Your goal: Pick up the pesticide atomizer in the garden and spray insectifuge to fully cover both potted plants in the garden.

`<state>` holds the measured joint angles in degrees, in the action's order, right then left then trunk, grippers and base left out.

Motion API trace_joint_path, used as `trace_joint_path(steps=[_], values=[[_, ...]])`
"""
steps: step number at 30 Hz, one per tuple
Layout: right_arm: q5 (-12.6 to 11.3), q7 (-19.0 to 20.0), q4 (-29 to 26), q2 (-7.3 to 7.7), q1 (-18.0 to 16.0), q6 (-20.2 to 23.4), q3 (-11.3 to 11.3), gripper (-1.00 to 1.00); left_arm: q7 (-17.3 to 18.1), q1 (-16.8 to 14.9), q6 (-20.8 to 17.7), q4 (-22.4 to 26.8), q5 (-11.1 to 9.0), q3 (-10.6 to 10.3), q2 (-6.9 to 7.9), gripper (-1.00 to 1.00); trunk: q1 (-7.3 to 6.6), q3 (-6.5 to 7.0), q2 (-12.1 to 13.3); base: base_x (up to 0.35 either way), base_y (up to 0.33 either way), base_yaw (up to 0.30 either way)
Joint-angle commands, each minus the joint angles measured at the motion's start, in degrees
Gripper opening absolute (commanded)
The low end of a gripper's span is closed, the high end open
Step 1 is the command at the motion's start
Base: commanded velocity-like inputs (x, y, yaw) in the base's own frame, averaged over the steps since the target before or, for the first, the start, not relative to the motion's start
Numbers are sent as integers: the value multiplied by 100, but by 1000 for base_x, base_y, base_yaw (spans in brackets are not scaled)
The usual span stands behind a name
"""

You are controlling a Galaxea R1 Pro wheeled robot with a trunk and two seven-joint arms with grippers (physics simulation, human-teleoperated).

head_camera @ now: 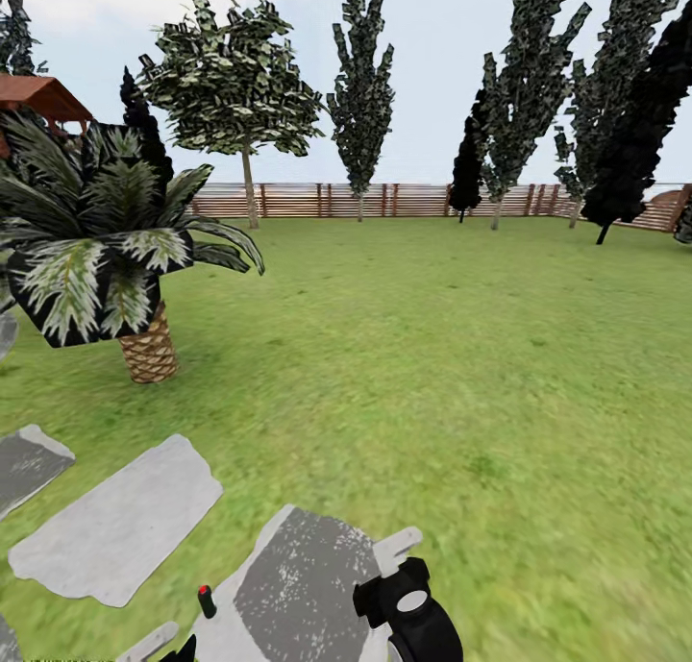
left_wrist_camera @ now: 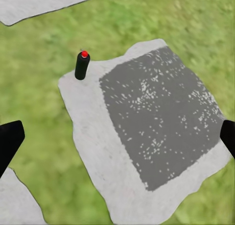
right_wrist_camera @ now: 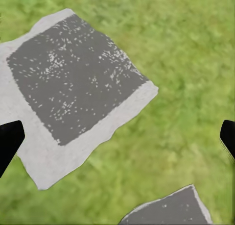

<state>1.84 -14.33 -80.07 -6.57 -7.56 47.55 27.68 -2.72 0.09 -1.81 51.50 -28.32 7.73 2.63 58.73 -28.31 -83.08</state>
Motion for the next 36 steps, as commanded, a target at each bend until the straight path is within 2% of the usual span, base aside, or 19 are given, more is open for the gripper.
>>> trace_joint_path(steps=[1,16,36], values=[[0,0,0,1,0,0,0,100,0,0,0,-1,1,0,-1,100,0,0,0,193,-291,264],[1,-6,4,1,0,0,7,100,11,0,5,13,-2,0,2,100,0,-6,0,193,-291,250],[0,-10,2,-40,0,-41,107,100,84,0,-2,1,-7,2,9,100,0,-8,0,201,-283,22]])
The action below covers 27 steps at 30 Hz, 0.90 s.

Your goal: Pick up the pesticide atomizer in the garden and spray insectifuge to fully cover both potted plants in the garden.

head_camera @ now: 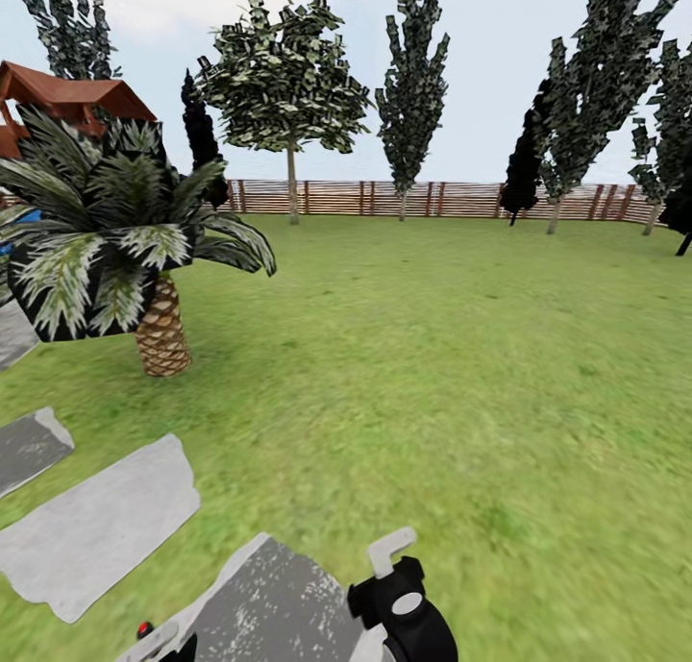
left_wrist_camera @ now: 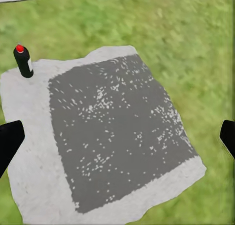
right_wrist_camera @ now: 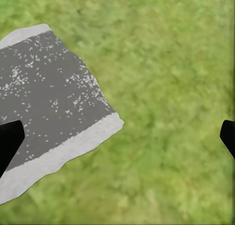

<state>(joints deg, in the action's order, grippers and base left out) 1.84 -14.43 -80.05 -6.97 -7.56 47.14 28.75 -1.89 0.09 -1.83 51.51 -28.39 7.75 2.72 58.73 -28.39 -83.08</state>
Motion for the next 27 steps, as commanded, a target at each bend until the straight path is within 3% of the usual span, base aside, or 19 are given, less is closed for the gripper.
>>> trace_joint_path(steps=[1,6,10,19,21,23,26,27], values=[[-2,7,-1,7,0,7,-7,100,13,0,3,0,0,3,0,100,0,0,0,259,-194,193],[-6,26,-8,43,0,-48,-21,100,45,0,-21,79,-14,8,55,100,0,-10,0,305,-48,247],[-8,21,-11,5,0,-38,-2,100,30,0,-514,226,3,18,89,100,0,-12,0,320,2,267],[-8,10,-11,-9,0,-38,150,100,28,-12,-598,276,24,32,117,100,0,-12,0,304,141,269],[-8,10,-11,-7,0,-34,170,100,21,-158,-675,426,42,29,121,100,0,-12,0,291,165,269],[-8,10,-11,-5,0,-29,175,100,-5,-401,-1118,658,60,26,121,100,0,-12,0,273,136,269],[-7,6,-11,1,0,-9,162,100,-306,-759,-2226,1045,173,7,70,100,0,-12,0,115,50,269],[-7,5,-11,1,0,-6,161,100,-395,-795,-2305,1075,193,7,63,100,0,-12,0,46,20,269]])
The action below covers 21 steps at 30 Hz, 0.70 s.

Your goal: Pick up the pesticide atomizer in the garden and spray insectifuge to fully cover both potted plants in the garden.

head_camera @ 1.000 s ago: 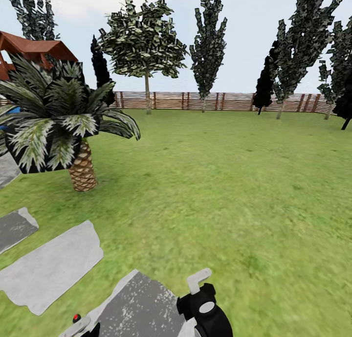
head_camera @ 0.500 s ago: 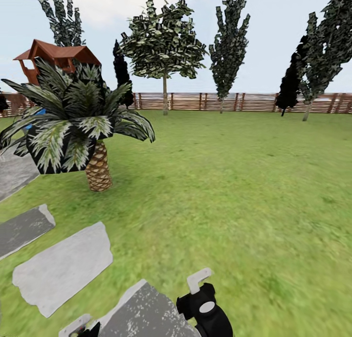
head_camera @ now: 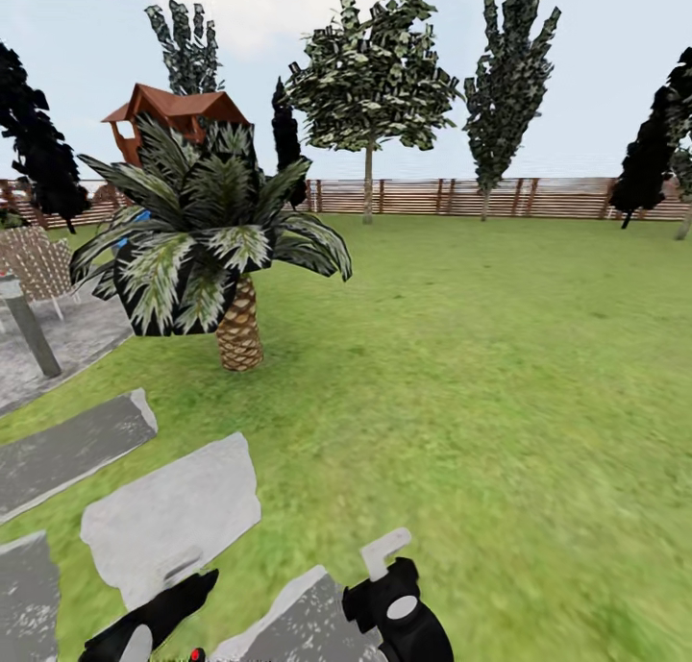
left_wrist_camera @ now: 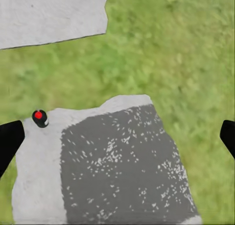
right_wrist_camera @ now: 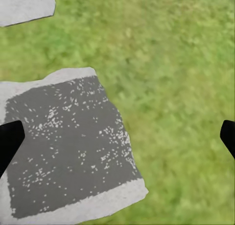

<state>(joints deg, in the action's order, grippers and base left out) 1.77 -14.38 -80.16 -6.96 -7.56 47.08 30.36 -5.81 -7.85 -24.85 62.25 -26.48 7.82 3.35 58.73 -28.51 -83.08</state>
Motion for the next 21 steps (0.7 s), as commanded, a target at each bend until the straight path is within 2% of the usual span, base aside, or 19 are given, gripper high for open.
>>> trace_joint_path(steps=[1,4,5,8,9,11,15,18,21], values=[[2,-3,0,0,0,4,-3,100,-216,-54,-114,52,22,3,-12,100,0,0,0,29,13,269],[6,-13,0,23,0,11,-16,100,-1108,-127,-130,328,126,-26,-59,100,0,0,0,12,5,269],[7,-23,0,32,0,12,-20,100,-1502,-140,-55,304,168,-196,-70,100,0,0,0,2,1,269],[10,-32,-25,40,0,15,-23,100,-1624,-155,-13,75,166,-609,-100,100,0,0,0,1,0,269],[14,-36,-67,43,0,25,-27,100,-1665,-166,-19,126,173,-675,-200,100,0,0,0,0,0,268],[15,-38,-87,50,0,40,-38,100,-1740,-171,-21,220,182,-712,-291,100,22,-18,-40,0,0,186],[16,-41,-94,53,-5,35,-90,100,-1750,-173,-10,219,190,-731,-322,100,110,-90,-201,0,0,49],[16,-39,-96,54,-12,9,-352,100,-1710,-180,2,186,197,-736,-305,100,176,-144,-321,0,0,10],[14,-51,-90,51,-32,-144,-489,100,-1700,-250,0,132,203,-738,-308,100,242,-198,-441,0,0,3]])
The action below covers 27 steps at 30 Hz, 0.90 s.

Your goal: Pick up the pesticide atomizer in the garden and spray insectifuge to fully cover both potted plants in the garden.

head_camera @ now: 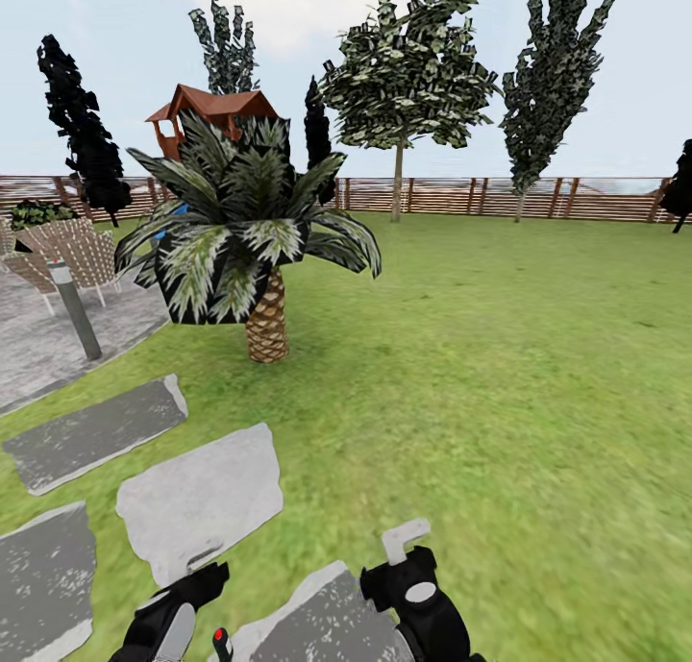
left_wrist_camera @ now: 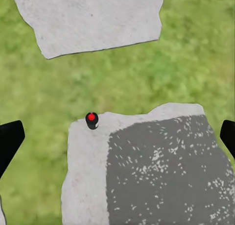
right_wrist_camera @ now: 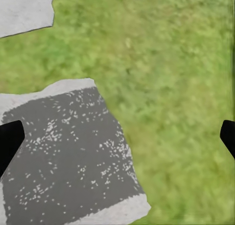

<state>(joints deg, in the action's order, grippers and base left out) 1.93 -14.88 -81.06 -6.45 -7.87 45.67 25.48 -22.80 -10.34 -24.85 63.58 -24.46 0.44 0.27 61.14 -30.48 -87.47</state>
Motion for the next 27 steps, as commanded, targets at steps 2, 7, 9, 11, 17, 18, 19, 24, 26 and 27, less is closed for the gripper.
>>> trace_joint_path(steps=[2,7,9,11,17,18,19,24,26,27], values=[[-30,8,36,0,-61,-334,-103,100,6,-143,0,-271,16,0,8,100,45,-37,-82,0,0,0],[-91,72,112,-11,-751,-790,-657,100,40,-308,17,-687,117,14,8,100,154,-126,-282,0,0,0],[-94,74,97,-19,-981,-805,-730,100,100,-320,88,-719,86,31,28,100,198,-162,-363,0,0,0],[-82,30,61,-80,-1210,-723,-774,100,122,-325,400,-797,95,40,-10,100,242,-198,-443,0,0,-10],[-14,-30,5,-96,-1281,-38,-781,100,198,-328,478,-1106,158,10,-20,100,374,-306,-684,0,0,-3],[-12,-28,4,-95,-1285,18,-781,100,201,-328,482,-1143,159,9,-23,100,396,-324,-724,0,0,0],[-11,-31,3,-96,-1292,57,-781,100,203,-328,492,-1169,159,9,-25,100,418,-342,-764,0,0,0],[-16,-33,5,-119,-1314,113,-774,100,267,-346,783,-1352,157,8,-21,100,528,-432,-964,0,0,0],[-17,-30,4,-124,-1318,123,-774,100,319,-421,903,-1550,159,8,-21,100,572,-467,-1044,0,0,53],[-17,-26,3,-126,-1319,128,-773,100,336,-468,952,-1652,160,8,-24,100,594,-485,-1085,0,0,135]])
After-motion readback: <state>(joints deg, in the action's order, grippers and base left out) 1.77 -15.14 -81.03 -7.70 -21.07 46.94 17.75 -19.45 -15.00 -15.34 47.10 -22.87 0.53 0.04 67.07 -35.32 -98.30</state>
